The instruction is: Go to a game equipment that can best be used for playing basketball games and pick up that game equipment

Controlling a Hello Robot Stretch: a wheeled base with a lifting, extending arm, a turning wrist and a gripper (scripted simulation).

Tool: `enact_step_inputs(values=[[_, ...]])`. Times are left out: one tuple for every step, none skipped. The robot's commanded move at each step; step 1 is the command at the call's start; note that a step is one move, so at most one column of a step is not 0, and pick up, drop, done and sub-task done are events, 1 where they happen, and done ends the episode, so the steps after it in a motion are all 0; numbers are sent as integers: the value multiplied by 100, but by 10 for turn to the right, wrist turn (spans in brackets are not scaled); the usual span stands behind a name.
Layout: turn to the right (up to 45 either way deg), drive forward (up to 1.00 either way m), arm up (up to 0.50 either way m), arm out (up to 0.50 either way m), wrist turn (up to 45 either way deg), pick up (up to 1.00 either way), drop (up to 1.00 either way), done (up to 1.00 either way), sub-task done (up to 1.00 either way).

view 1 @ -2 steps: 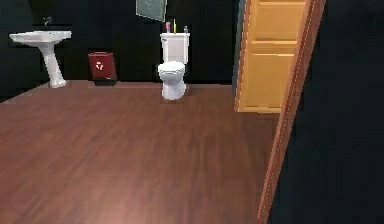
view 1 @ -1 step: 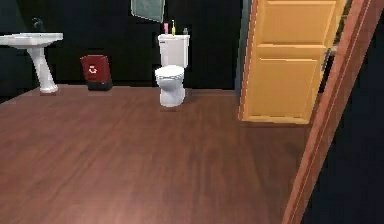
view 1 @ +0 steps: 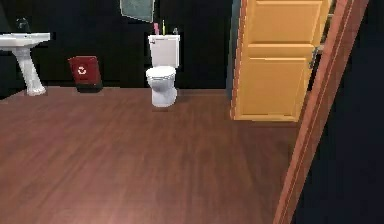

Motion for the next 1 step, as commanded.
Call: enact_step_inputs(values=[[-450, 0, 0, 0, 0, 0, 0, 0, 0]])
